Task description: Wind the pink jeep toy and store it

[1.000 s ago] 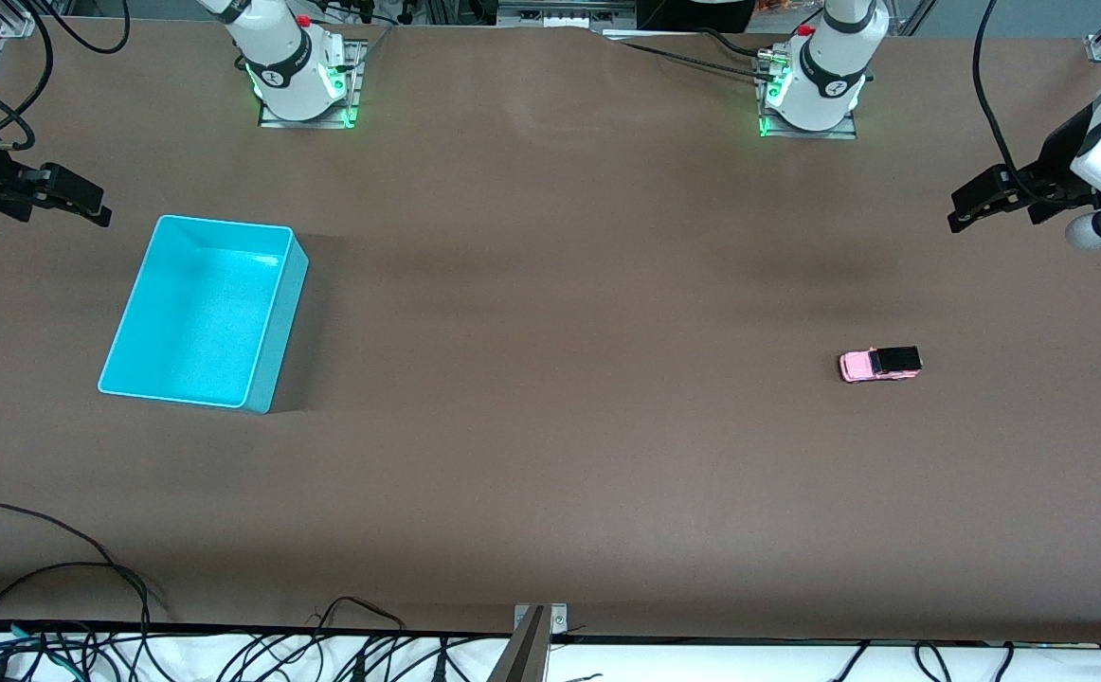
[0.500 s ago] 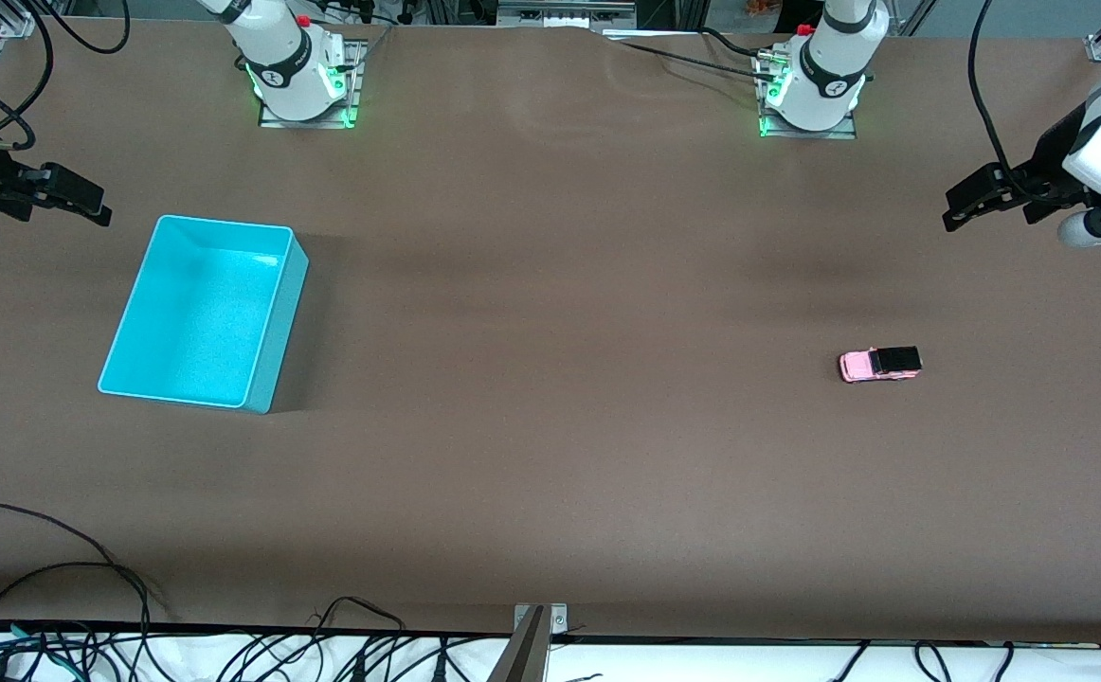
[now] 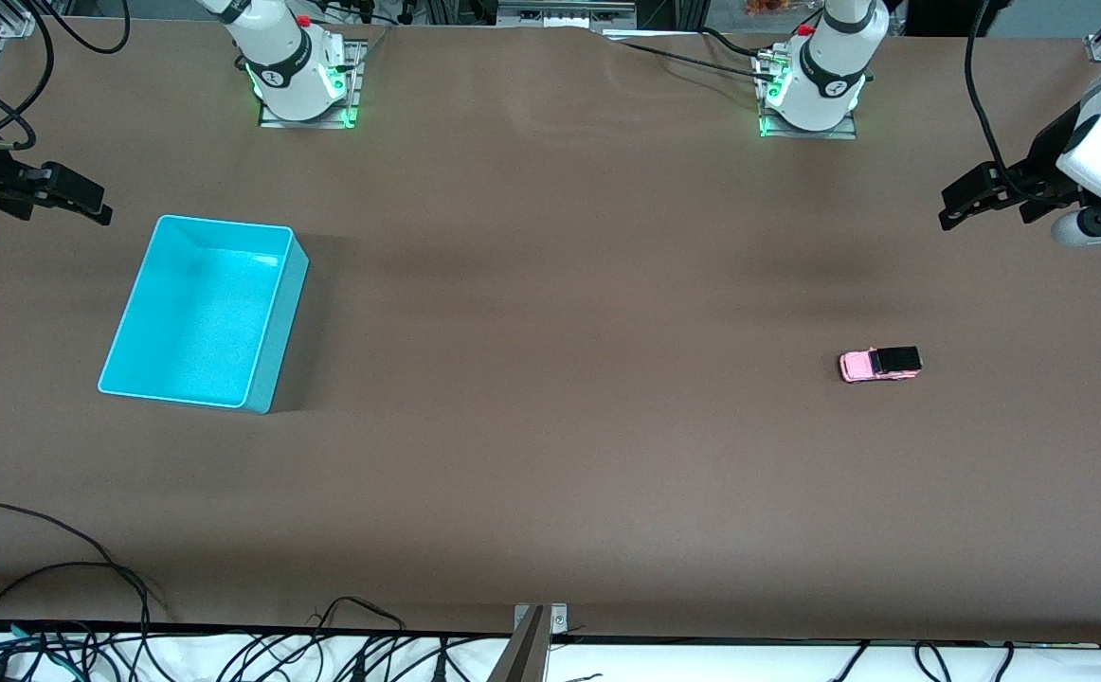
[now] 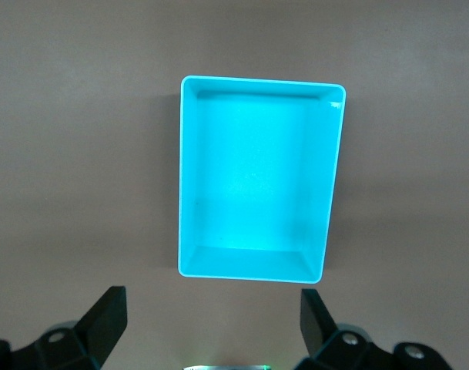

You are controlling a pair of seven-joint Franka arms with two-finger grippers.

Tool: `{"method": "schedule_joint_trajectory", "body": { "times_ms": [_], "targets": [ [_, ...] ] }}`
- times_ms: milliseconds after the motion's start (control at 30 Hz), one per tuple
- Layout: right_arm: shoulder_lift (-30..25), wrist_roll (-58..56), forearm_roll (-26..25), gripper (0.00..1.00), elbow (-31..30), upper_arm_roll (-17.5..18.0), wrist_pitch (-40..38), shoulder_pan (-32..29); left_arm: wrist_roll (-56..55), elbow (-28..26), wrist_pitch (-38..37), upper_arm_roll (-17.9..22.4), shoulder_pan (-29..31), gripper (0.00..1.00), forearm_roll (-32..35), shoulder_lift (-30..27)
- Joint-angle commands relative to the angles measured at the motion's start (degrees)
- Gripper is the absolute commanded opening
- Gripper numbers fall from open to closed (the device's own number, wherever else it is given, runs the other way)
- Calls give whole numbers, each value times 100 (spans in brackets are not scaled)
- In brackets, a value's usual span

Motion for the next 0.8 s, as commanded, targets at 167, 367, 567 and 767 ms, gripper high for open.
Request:
{"method": "schedule_joint_trajectory", "body": {
  "times_ms": [167,367,567,767],
  "targets": [
    [-2,-30,-73,100,71,15,-107,-8,62,220,-200,-49,-37,100,-55,93],
    [-2,-48,-73,100,72,15,-107,-8,62,220,-200,-75,-37,100,-55,93],
    [-2,-48,-73,100,80,23,-107,-8,70,220,-200,-75,-28,100,-46,102],
    [-2,-48,-73,100,80,23,-107,-8,97,220,-200,-83,-37,100,111,102]
  ]
}}
